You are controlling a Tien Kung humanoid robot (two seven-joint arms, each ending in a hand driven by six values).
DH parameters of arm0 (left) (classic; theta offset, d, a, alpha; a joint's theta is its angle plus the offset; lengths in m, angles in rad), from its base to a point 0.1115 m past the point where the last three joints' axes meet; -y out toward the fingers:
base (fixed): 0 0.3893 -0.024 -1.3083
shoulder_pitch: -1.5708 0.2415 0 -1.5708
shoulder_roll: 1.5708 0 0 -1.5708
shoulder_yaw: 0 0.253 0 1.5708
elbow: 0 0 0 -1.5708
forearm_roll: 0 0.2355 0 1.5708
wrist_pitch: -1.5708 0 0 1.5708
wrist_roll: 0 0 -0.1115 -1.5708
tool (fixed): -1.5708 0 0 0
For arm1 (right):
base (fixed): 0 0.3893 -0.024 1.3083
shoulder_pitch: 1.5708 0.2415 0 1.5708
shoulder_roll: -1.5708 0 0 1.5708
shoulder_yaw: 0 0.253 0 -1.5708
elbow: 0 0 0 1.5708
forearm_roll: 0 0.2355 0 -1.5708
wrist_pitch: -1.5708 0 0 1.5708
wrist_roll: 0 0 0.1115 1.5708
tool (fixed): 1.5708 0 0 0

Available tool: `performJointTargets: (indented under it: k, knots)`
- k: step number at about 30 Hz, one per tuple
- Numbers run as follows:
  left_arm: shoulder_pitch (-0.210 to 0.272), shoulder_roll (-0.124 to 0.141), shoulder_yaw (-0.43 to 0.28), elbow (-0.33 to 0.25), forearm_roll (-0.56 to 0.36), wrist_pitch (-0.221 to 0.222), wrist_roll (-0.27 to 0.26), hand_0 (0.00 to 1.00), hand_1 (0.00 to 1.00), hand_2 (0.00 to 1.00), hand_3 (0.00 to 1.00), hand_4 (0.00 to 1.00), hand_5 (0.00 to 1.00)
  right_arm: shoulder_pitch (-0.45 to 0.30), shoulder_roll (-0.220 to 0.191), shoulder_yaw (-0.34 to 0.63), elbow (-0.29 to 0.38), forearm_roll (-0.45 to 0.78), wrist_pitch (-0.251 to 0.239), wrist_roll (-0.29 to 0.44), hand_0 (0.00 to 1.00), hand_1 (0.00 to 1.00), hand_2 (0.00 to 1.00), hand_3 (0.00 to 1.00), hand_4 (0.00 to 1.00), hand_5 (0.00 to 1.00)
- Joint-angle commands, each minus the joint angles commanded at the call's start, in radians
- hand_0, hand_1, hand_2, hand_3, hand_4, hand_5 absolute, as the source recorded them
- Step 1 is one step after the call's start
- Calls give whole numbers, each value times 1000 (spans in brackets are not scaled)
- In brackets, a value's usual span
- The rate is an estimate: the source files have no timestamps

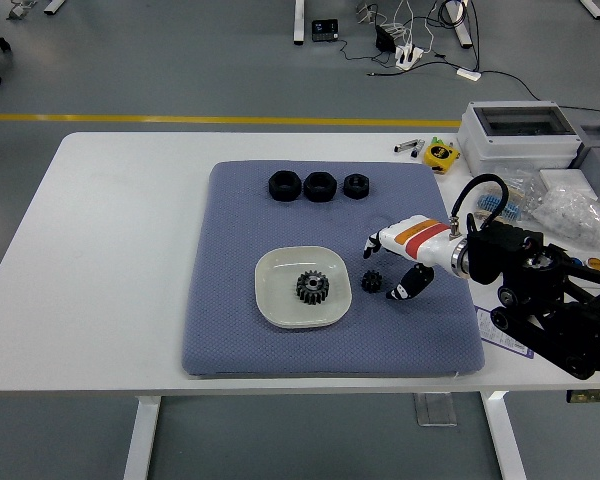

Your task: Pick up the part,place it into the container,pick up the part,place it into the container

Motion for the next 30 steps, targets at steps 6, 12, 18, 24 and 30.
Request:
performJointTargets:
  k: [6, 12, 18, 24, 30]
  knots:
    - [-1, 1, 6, 0, 0, -1, 1, 714, 641, 678, 580, 626, 752, -3, 10, 3, 16, 15, -5, -3, 541, 633, 712, 678, 842, 156]
    - [-3, 0, 8, 0, -6, -1, -1, 714, 642, 678, 580, 626, 753, -7, 19, -2, -14, 23, -9, -4, 525, 616, 701, 650, 803, 145]
    - [-3, 0, 9, 0, -8, 0, 0, 714, 640, 678, 580, 626, 752, -11, 34, -12, -48, 34, -12, -2, 517, 609, 691, 635, 776, 131]
    - [-4, 0, 12, 0, -9, -1, 0, 714, 641, 679, 581, 625, 753, -14, 41, -16, -57, 40, -24, 10, 469, 550, 606, 552, 665, 84]
    - [-4, -1, 12, 0, -10, -1, -1, 714, 641, 679, 581, 626, 753, -17, 36, -24, -52, 47, -54, 34, 375, 485, 521, 486, 559, 46]
